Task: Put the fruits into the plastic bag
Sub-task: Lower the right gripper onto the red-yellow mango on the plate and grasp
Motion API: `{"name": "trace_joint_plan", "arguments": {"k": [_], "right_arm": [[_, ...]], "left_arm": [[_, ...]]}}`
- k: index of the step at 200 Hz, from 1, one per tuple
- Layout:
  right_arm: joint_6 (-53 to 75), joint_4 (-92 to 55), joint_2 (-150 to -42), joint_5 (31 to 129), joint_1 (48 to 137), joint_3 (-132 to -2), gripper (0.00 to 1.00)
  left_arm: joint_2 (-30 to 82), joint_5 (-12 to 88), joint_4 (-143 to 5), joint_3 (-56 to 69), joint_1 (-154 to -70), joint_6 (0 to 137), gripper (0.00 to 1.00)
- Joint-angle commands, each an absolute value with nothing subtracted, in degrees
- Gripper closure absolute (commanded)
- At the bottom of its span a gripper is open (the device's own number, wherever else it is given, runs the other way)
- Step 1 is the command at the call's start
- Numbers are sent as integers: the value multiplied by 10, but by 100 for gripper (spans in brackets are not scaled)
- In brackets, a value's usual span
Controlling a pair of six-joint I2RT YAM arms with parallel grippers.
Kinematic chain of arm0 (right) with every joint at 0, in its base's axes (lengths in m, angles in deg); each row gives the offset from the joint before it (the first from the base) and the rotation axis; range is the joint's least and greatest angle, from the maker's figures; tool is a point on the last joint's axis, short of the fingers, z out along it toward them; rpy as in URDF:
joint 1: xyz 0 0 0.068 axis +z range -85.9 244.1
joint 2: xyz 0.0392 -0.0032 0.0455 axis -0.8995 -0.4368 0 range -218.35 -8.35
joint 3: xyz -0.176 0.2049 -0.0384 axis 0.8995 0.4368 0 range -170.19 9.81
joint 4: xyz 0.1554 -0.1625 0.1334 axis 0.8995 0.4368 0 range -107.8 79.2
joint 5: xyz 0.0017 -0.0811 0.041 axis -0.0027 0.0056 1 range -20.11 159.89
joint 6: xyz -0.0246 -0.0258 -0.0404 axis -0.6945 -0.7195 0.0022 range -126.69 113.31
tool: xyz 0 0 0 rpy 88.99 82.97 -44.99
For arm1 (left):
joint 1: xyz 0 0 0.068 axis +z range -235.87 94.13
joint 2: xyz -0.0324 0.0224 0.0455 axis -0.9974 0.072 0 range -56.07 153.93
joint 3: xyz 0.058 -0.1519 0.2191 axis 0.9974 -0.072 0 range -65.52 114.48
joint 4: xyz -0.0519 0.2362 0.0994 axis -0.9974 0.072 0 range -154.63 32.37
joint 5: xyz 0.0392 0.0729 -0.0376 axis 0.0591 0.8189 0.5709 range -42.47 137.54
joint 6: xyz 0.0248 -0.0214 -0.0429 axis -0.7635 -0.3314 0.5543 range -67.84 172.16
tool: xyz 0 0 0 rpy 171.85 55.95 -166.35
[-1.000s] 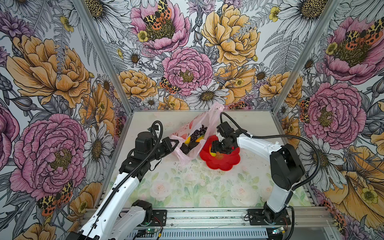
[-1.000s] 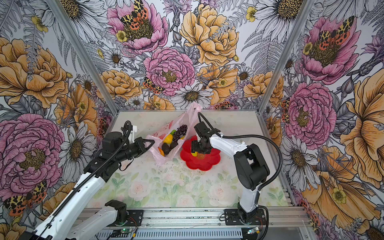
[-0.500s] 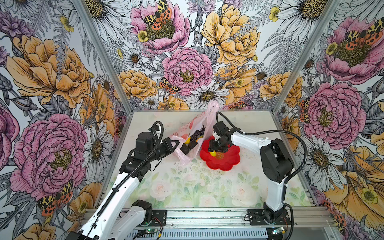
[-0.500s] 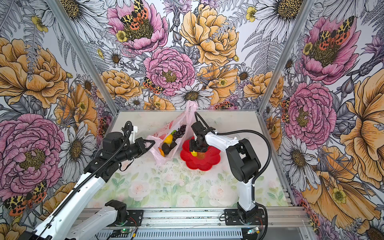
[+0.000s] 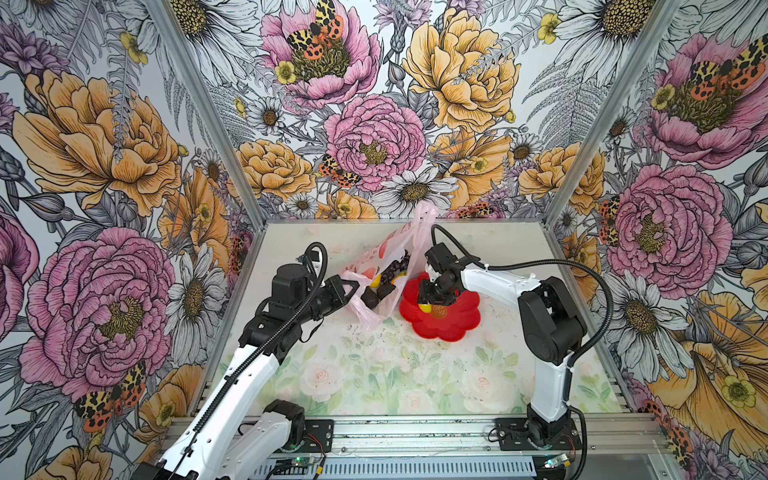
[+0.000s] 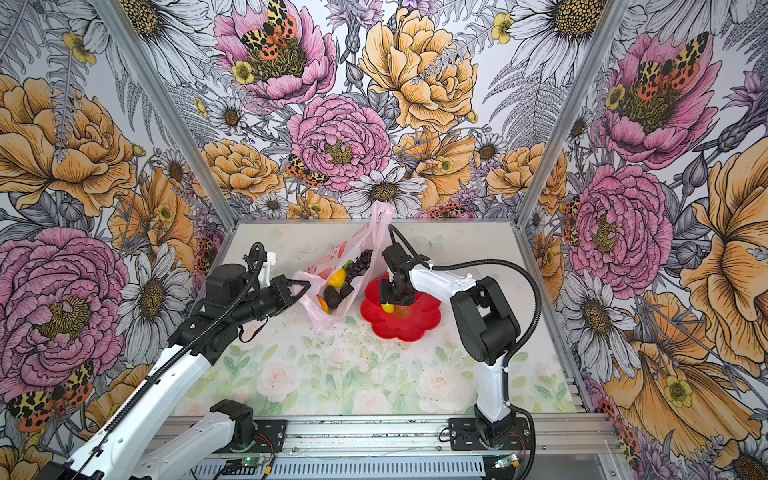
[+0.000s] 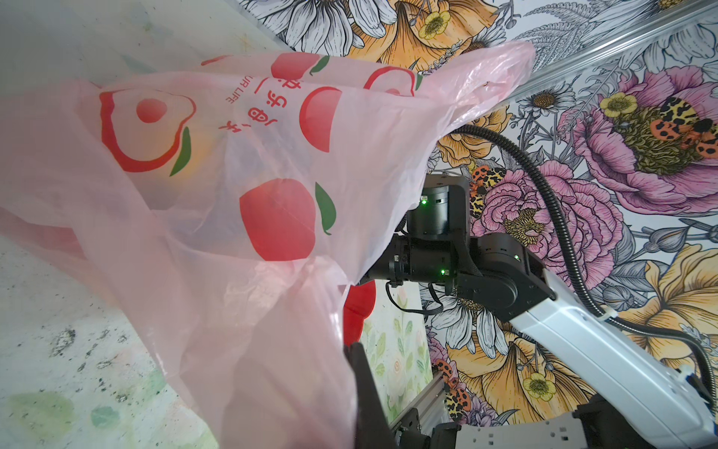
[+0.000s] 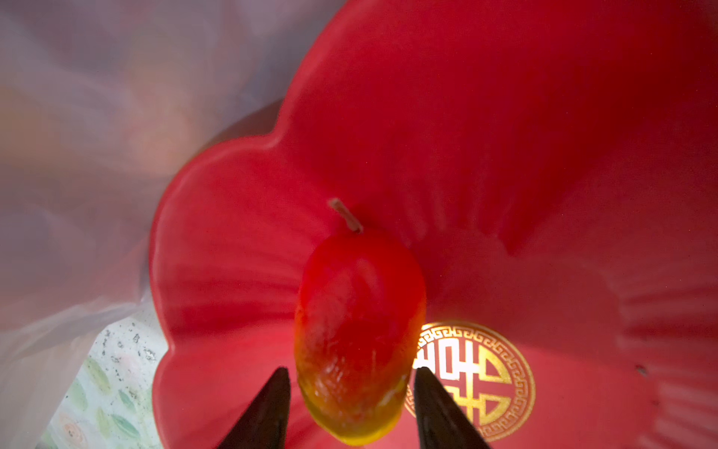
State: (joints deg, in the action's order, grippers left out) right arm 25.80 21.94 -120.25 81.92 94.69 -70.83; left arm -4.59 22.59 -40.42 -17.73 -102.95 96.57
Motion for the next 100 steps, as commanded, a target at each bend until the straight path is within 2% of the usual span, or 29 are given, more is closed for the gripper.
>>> {"name": "trace_joint_plan", "arguments": {"k": [1,52,100], "right_arm": [[260,210,-1209,804,954,-716,40],[262,212,-1230,781,959,-724,41],[259,213,-1220,757,963,-720,53]], "left_arm": [[-53,230,-399,-174,-1030,959,100],[-63,226,-397,-177,-1022,967,100],[-77,223,-393,-183,-1011,974,100]]}}
